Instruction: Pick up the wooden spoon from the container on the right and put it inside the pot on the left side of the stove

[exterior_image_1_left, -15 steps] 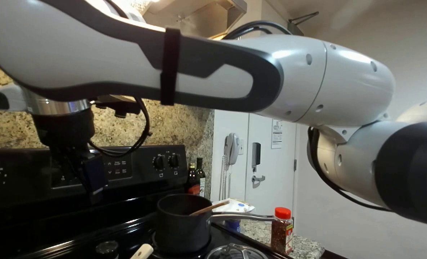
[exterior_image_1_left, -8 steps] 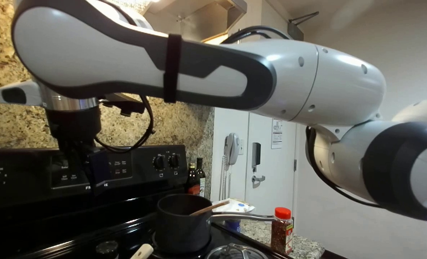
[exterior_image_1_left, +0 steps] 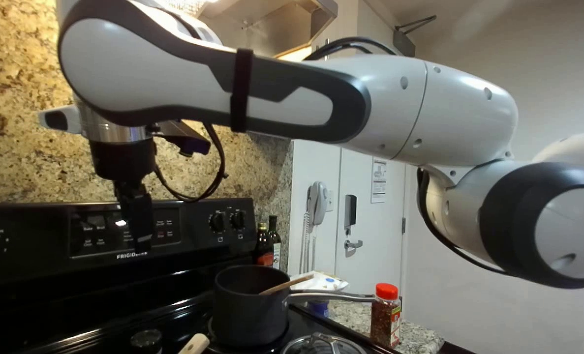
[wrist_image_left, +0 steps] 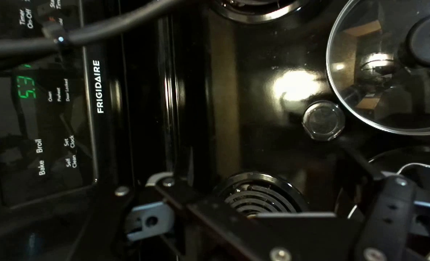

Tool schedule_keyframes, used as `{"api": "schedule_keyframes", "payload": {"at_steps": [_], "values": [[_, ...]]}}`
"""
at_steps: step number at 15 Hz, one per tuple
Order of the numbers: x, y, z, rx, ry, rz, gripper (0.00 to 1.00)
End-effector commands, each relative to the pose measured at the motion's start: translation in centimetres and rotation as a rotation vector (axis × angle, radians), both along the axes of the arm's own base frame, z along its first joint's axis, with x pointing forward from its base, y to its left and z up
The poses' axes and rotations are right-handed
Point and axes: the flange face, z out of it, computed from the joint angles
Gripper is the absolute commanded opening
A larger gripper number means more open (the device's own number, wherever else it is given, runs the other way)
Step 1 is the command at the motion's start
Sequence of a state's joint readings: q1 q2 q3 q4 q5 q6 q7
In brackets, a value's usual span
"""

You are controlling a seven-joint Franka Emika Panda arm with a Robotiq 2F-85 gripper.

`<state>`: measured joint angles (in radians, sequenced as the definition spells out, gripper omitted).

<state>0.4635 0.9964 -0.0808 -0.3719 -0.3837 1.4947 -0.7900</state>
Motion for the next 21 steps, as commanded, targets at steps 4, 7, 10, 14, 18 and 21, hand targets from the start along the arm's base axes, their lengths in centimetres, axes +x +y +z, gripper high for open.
{"api": "schedule_keyframes", "payload": {"at_steps": [4, 7, 10, 14, 18, 21], "values": [[0.0, 0.5, 0.3, 0.042, -0.036, -0.05, 1.0], [0.9, 0.2, 0.3, 0.127, -0.133, -0.172, 1.0], [2.1, -2.3, -0.2, 0.18, -0.171, -0.323, 1.0], [3.5, -6.1, -2.1, 0.229, -0.173, -0.536, 1.0], [4.2, -8.0, -3.1, 0.267, -0.143, -0.565, 1.0], [4.4, -8.2, -3.3, 0.248, -0.156, -0.558, 1.0]]}}
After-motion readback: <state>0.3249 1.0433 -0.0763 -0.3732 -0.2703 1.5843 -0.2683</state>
